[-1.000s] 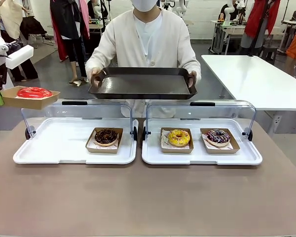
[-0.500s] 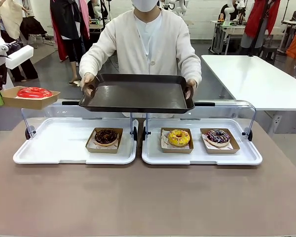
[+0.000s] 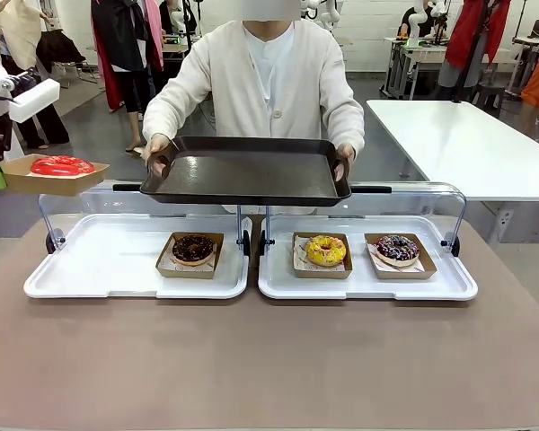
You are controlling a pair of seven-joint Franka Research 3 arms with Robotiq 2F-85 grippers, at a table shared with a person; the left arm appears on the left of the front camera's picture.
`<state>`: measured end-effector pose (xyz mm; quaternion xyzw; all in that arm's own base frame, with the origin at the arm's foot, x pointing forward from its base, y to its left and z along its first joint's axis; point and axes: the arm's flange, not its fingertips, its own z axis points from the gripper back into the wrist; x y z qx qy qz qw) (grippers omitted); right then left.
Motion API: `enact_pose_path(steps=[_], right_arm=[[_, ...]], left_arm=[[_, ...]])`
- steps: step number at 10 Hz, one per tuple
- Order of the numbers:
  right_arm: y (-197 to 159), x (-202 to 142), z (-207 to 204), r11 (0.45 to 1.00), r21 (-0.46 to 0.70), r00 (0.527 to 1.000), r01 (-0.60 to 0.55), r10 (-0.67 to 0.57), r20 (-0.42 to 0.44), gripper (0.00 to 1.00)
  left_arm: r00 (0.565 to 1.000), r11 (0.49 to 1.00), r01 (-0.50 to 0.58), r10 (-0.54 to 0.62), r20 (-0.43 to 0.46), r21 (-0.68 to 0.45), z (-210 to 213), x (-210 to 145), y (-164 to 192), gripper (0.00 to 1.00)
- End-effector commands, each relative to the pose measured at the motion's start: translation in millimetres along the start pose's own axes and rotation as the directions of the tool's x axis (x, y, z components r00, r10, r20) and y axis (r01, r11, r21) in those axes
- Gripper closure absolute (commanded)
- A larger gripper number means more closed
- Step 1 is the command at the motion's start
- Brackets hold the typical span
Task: Provide the desired donut to the person.
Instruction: Place the picked Paper togo box onto the Handle tray extended by the person.
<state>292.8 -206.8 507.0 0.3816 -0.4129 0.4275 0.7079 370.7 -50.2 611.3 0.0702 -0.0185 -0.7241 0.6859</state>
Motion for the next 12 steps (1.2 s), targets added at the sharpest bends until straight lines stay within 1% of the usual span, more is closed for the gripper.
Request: enact_pose_path(steps=[1,2,3,4,5,6,7,9,10,12], right_arm=[[-1,1,0,1.000,0.002,1.000,-0.016,0.016,0.025,0.00],[-1,1,0,1.000,0.002,1.000,-0.016,0.016,0.025,0.00],[-1,1,0,1.000,0.002,1.000,-0.016,0.016,0.025,0.00],[-1,1,0,1.000,0.002,1.000,-0.016,0.016,0.025,0.00],[-1,1,0,1.000,0.002,1.000,-0.016,0.016,0.025,0.00],[-1,1,0,1.000,0.002,1.000,-0.016,0.016,0.025,0.00],[-1,1,0,1.000,0.002,1.000,-0.016,0.016,0.025,0.00],[-1,1,0,1.000,0.002,1.000,-0.016,0.016,0.025,0.00],[-1,1,0,1.000,0.002,1.000,-0.016,0.016,0.025,0.00],[-1,1,0,1.000,0.002,1.000,-0.016,0.016,0.025,0.00]], left_arm=[[0.999,0.999,-0.029,0.030,-0.036,0.033,30,1,-1,0.99],[0.999,0.998,-0.026,0.029,-0.041,0.063,57,1,5,0.99],[0.999,0.998,0.012,-0.009,-0.035,0.061,79,5,16,0.99],[1.000,0.999,0.009,-0.009,0.006,0.044,88,17,22,0.99],[1.000,0.999,0.007,-0.007,0.006,0.049,93,31,33,0.99],[1.000,0.997,0.029,-0.030,0.004,0.070,99,47,49,0.99],[0.999,0.995,0.037,-0.038,0.012,0.089,99,67,63,0.99],[0.999,0.992,0.033,-0.036,0.024,0.119,90,104,78,0.99],[0.998,0.992,0.040,-0.044,0.035,0.117,80,122,90,0.99],[0.997,0.994,0.016,-0.023,0.068,0.107,54,146,95,0.99]])
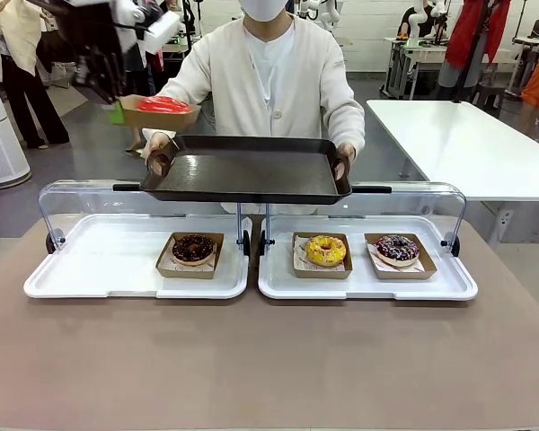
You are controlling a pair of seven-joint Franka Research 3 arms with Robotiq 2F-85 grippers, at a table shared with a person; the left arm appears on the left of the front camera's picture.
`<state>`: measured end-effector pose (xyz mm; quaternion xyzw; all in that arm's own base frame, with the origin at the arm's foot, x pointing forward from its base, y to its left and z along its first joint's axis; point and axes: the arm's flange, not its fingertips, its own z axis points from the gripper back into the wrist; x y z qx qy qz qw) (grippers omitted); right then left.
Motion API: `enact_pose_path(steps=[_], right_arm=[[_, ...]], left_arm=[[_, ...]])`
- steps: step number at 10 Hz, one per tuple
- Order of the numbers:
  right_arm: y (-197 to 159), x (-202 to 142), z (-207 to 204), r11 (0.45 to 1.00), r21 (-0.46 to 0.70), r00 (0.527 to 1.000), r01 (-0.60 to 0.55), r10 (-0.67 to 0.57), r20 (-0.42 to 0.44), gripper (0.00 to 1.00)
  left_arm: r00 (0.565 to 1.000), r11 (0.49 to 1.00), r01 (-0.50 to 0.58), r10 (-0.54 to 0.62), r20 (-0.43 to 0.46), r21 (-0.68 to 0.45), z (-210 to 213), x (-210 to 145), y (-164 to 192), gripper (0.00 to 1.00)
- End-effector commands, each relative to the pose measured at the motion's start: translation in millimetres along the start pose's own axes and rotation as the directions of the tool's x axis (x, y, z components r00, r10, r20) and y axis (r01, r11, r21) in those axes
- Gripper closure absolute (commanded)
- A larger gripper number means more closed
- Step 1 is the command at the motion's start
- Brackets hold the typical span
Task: Provide the desired donut to the person.
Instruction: Place the picked Paper togo box onto the Handle tray extended by the person.
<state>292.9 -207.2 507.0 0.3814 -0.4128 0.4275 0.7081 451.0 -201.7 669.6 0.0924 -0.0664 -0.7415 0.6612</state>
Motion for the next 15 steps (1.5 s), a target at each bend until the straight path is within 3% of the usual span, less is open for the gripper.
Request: enact_pose_path(steps=[1,3,12,15], right_arm=[[-1,1,0,1.000,0.002,1.000,-0.016,0.016,0.025,0.00],[-1,1,0,1.000,0.002,1.000,-0.016,0.016,0.025,0.00],[-1,1,0,1.000,0.002,1.000,-0.016,0.016,0.025,0.00],[-1,1,0,1.000,0.002,1.000,-0.016,0.016,0.025,0.00]], left_arm=[[0.998,0.999,-0.046,0.046,0.037,-0.001,-19,12,3,0.99],[0.995,0.996,-0.086,0.084,0.047,0.027,-48,21,8,0.99],[0.997,1.000,-0.023,0.022,0.076,0.016,-117,32,43,0.99],[0.998,1.000,-0.028,0.029,0.058,-0.010,-121,31,46,0.05]])
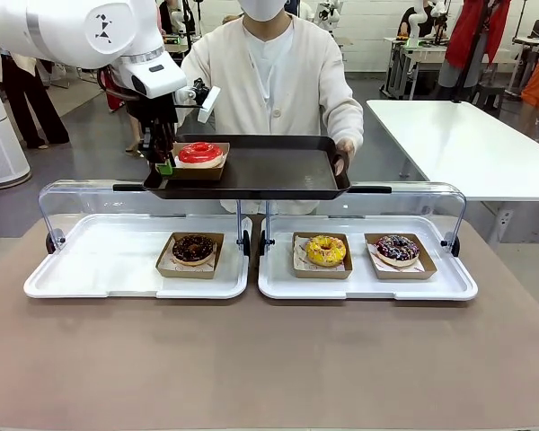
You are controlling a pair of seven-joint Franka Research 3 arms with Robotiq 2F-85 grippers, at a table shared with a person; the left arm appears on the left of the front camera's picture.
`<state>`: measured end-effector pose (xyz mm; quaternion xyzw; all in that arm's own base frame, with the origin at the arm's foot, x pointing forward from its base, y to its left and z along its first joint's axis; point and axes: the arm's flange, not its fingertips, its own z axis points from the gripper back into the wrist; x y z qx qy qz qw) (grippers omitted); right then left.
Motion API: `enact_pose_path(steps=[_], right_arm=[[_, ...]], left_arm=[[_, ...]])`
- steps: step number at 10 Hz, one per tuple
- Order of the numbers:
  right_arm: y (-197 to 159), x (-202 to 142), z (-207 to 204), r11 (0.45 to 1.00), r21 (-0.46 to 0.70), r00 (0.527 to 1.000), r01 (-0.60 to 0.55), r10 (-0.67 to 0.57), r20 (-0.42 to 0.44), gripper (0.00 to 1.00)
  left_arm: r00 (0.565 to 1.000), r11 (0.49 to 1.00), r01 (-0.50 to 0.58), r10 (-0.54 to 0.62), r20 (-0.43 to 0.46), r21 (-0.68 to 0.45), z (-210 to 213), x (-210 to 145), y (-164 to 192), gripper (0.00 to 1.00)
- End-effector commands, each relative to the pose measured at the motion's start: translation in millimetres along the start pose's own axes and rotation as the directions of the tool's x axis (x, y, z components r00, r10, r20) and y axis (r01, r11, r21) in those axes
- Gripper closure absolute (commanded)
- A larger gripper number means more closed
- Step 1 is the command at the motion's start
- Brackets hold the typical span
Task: Provide the desired donut to the person.
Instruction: Place the picked Paper togo box onto the Handle tray extended by the person.
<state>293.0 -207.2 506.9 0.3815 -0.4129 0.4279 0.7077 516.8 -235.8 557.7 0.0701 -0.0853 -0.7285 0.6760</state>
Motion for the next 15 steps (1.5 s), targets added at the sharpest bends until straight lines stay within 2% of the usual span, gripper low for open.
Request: enact_pose_path(steps=[1,3,4,5,11,13,15], right_arm=[[-1,1,0,1.000,0.002,1.000,-0.015,0.015,0.025,0.00],[-1,1,0,1.000,0.002,1.000,-0.015,0.015,0.025,0.00],[-1,1,0,1.000,0.002,1.000,-0.015,0.015,0.025,0.00],[-1,1,0,1.000,0.002,1.000,-0.015,0.015,0.025,0.00],[-1,1,0,1.000,0.002,1.000,-0.015,0.015,0.025,0.00],[-1,1,0,1.000,0.002,1.000,-0.015,0.015,0.025,0.00],[-1,1,0,1.000,0.002,1.000,-0.015,0.015,0.025,0.00]], left_arm=[[1.000,1.000,0.016,-0.015,0.003,-0.017,2,-2,4,0.00],[1.000,1.000,0.018,-0.018,0.000,-0.025,2,-1,4,0.00],[1.000,0.999,0.020,-0.020,0.002,-0.024,3,-1,3,0.07],[1.000,0.999,0.025,-0.025,0.000,-0.029,4,-1,4,0.00],[1.000,0.998,0.027,-0.027,0.005,-0.061,6,-4,1,0.00],[0.998,0.994,0.064,-0.065,-0.003,-0.084,25,-26,-23,0.00],[0.996,0.993,0.085,-0.086,0.002,-0.082,44,-79,-71,0.00]])
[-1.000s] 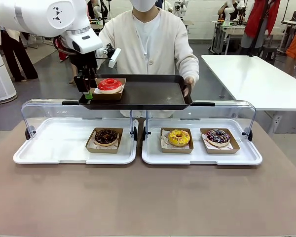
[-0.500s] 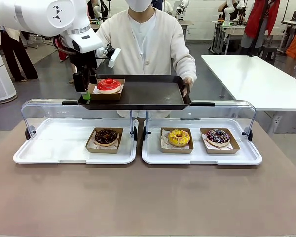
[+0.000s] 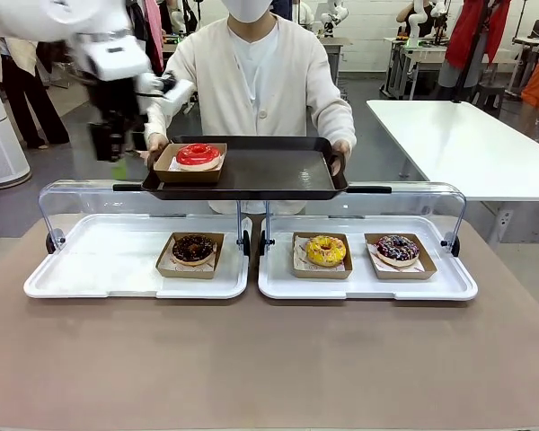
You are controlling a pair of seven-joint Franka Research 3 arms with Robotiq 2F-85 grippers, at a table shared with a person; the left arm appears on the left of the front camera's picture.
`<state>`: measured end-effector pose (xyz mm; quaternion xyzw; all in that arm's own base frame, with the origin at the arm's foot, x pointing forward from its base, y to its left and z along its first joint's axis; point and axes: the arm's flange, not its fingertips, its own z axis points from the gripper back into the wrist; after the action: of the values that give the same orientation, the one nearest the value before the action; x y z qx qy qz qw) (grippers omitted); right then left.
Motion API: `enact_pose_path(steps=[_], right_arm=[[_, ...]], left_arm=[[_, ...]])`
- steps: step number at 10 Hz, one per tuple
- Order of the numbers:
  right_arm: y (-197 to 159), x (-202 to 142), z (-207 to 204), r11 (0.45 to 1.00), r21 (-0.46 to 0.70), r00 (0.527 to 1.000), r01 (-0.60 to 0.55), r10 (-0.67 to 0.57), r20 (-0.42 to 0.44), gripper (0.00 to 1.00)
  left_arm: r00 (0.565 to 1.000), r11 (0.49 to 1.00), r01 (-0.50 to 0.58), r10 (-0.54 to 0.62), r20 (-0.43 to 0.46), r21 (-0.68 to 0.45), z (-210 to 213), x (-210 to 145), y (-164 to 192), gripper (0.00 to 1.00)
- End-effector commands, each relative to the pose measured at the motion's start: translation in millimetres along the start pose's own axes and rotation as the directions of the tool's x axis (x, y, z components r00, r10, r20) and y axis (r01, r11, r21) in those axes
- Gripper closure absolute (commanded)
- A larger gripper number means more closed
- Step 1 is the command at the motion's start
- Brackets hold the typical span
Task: Provide the desired donut to the person.
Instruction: Place the picked Paper togo box onto the Handle tray extended by the person.
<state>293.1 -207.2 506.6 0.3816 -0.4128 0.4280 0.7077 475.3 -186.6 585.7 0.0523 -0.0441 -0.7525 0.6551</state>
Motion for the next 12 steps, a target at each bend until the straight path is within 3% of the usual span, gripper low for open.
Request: enact_pose_path(steps=[1,4,7,12], right_arm=[[0,1,0,1.000,0.001,1.000,-0.015,0.015,0.025,0.00],[0,1,0,1.000,0.001,1.000,-0.015,0.015,0.025,0.00],[0,1,0,1.000,0.001,1.000,-0.015,0.015,0.025,0.00],[0,1,0,1.000,0.001,1.000,-0.015,0.015,0.025,0.00]], left_arm=[[0.999,1.000,0.012,-0.013,0.051,0.008,6,-57,-60,0.00],[0.996,0.999,-0.019,0.016,0.092,0.034,-4,-106,-105,0.00],[0.991,0.999,-0.050,0.049,0.125,0.005,-15,-138,-111,0.00],[0.992,0.997,-0.075,0.075,0.097,-0.007,-15,-140,-115,0.00]])
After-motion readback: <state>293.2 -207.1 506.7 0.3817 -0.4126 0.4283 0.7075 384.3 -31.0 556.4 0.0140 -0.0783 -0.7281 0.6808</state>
